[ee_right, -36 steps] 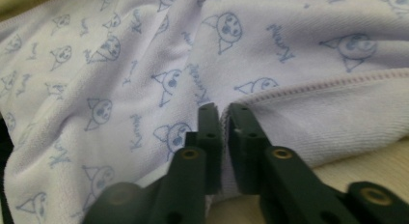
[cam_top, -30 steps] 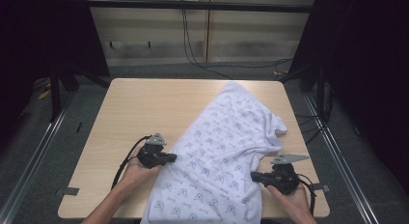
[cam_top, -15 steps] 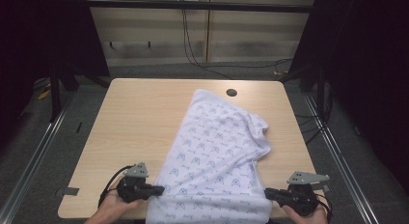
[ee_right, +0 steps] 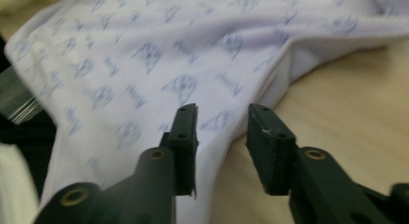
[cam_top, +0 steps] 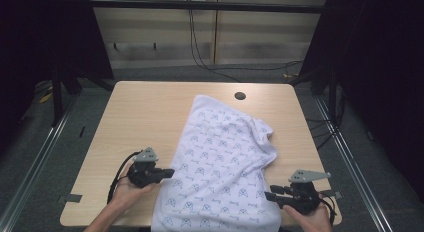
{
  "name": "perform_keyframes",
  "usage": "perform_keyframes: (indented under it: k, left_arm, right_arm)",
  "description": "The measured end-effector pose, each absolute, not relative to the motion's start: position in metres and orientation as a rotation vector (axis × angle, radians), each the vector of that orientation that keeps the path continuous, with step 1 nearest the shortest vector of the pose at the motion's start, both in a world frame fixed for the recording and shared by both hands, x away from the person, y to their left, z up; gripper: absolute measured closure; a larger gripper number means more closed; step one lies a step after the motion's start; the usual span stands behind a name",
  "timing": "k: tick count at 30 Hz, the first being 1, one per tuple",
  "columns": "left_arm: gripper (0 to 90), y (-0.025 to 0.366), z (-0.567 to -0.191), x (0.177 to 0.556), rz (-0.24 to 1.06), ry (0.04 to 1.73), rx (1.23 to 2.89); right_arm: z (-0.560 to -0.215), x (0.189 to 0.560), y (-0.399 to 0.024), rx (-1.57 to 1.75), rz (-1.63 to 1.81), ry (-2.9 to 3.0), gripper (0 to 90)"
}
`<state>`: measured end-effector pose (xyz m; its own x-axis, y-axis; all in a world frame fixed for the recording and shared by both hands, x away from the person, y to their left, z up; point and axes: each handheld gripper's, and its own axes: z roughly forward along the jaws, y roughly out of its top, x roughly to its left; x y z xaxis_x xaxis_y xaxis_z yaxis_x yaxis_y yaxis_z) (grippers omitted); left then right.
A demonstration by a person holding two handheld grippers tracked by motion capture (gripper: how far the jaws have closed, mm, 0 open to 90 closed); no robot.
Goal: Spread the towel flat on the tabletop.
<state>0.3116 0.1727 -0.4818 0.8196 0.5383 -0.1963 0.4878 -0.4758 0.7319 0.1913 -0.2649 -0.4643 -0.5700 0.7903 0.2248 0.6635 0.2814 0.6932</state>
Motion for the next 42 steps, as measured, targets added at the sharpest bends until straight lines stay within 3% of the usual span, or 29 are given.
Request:
perform_keyframes:
  k: [6,9,11,15,19,22,29,33,35,37,42]
  left_arm:
    - [90.0,0.139,-0.493,0.357,0.21,0.78,2.263]
    - [90.0,0.137,-0.498,0.366,0.211,0.811,2.254]
    - [90.0,0.139,-0.498,0.361,0.248,0.794,2.267]
    - [90.0,0.154,-0.496,0.343,0.257,0.792,2.281]
    - [90.0,0.18,-0.495,0.326,0.209,0.832,2.269]
    - [90.0,0.196,-0.498,0.308,0.115,0.828,2.213]
    - [90.0,0.2,-0.494,0.259,0.02,0.741,2.271]
    - [89.3,0.203,-0.492,0.244,-0.02,0.717,2.272]
    - [88.7,0.203,-0.49,0.243,0.009,0.707,2.254]
    - [88.8,0.201,-0.486,0.251,0.016,0.716,2.228]
    - [90.0,0.191,-0.488,0.294,0.042,0.816,2.158]
  right_arm:
    - [-0.47,0.242,-0.25,1.388,1.024,2.339,53.1]
    - [-0.48,0.255,-0.242,1.411,0.967,2.349,52.9]
    - [-0.484,0.257,-0.236,1.402,0.875,2.364,60.5]
    - [-0.481,0.249,-0.238,1.381,0.819,2.324,86.6]
    - [-0.475,0.237,-0.253,1.417,0.865,2.283,88.2]
    - [-0.477,0.227,-0.263,1.44,0.913,2.289,88.2]
    - [-0.479,0.198,-0.261,1.431,0.93,2.408,85.1]
    - [-0.48,0.179,-0.258,1.428,0.924,2.48,78.2]
    - [-0.479,0.176,-0.258,1.416,0.934,2.474,75.0]
    - [-0.475,0.178,-0.26,1.398,0.97,2.428,65.9]
    - [-0.466,0.226,-0.266,1.392,1.097,2.316,59.8]
